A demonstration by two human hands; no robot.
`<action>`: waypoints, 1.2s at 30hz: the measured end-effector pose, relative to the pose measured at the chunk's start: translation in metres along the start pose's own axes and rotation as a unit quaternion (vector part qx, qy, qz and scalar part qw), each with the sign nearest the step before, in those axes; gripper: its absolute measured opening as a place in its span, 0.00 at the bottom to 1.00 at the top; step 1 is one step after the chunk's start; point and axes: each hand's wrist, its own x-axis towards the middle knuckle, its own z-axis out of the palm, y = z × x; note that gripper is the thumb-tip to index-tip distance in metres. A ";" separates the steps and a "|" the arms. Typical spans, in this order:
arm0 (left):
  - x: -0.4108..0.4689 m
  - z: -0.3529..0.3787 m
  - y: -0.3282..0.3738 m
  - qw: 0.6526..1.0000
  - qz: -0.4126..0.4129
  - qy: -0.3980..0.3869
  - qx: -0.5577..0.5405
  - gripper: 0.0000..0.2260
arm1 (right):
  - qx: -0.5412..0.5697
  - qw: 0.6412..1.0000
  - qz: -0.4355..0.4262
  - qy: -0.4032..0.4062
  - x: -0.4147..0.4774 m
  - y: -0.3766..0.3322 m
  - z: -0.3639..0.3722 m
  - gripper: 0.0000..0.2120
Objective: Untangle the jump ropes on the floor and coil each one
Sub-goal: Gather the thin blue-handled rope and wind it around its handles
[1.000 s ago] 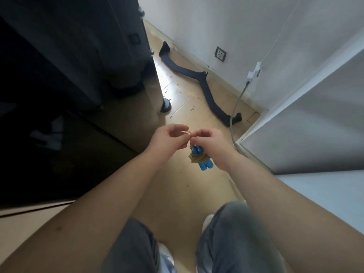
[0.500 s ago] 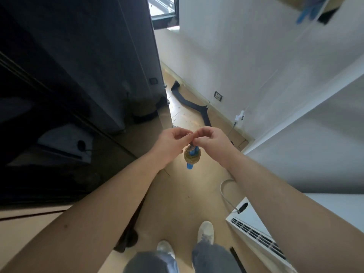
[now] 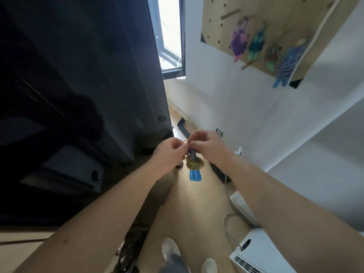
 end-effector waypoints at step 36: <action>0.355 -0.027 0.253 0.983 0.183 -0.004 0.013 0.07 | -0.164 0.953 -0.027 0.255 0.286 -0.142 -0.225 0.03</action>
